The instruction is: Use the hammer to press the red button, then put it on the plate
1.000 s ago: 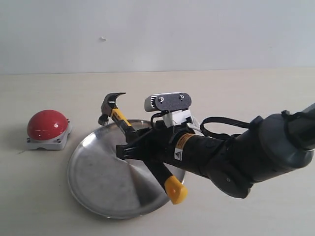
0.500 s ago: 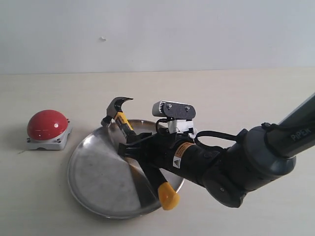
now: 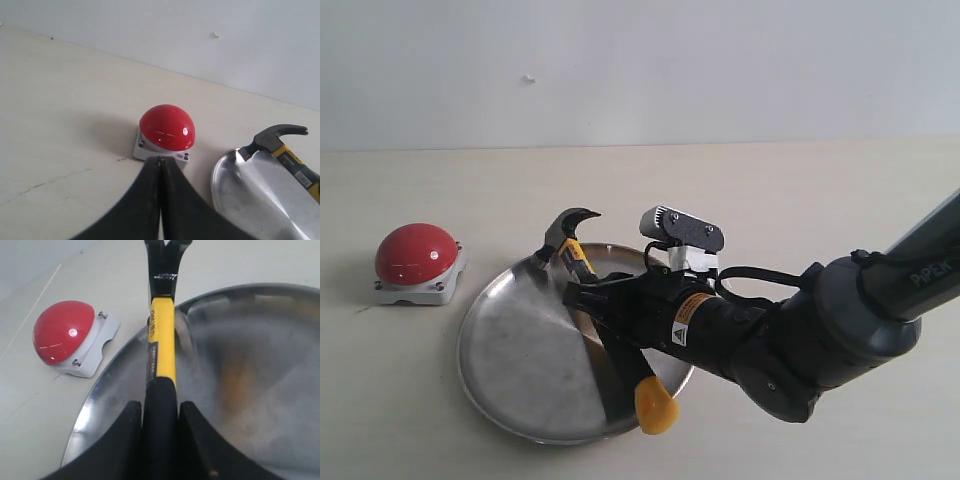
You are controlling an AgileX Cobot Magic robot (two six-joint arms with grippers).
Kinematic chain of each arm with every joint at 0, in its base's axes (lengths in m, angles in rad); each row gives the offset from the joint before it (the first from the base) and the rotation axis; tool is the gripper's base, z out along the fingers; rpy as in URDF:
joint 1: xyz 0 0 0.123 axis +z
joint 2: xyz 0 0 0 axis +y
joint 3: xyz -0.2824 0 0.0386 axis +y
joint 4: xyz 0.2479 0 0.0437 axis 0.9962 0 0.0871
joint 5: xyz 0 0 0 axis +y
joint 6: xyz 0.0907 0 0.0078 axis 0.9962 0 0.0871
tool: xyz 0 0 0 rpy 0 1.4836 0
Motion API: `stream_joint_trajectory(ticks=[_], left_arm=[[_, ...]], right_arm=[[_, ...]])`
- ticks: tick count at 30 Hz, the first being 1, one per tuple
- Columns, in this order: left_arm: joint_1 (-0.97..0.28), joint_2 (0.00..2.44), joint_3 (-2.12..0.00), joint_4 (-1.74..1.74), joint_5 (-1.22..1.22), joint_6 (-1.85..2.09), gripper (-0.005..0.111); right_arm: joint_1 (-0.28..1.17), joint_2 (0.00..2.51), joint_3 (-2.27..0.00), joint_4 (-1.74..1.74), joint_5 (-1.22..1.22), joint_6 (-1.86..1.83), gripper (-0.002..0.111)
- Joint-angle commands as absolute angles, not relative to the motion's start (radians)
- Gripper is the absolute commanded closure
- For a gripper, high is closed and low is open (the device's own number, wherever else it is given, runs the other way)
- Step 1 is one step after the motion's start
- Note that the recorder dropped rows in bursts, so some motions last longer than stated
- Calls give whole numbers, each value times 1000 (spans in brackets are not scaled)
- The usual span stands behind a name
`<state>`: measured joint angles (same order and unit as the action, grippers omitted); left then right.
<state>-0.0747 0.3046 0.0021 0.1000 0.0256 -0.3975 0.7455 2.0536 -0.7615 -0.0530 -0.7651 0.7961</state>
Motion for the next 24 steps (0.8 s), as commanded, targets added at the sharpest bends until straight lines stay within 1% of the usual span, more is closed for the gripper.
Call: stream_joint_trajectory(ticks=[1, 5, 7, 11, 17, 20, 24], left_arm=[[-80, 299, 0, 92, 21, -395, 107], [-80, 299, 0, 92, 21, -395, 107], [-80, 299, 0, 92, 21, -395, 107], [-80, 299, 0, 92, 21, -395, 107], [-80, 299, 0, 92, 21, -395, 107], [-80, 299, 0, 92, 21, -395, 107], [-80, 299, 0, 92, 21, -395, 107]], right_arm=[[743, 2038, -768, -58, -829, 816, 108], [743, 2038, -768, -61, -817, 865, 107], [743, 2038, -768, -61, -817, 866, 102], [743, 2038, -768, -57, -817, 869, 89], [743, 2038, -768, -88, -817, 869, 62], [743, 2033, -768, -95, -814, 867, 53], [743, 2014, -768, -97, -782, 865, 50]])
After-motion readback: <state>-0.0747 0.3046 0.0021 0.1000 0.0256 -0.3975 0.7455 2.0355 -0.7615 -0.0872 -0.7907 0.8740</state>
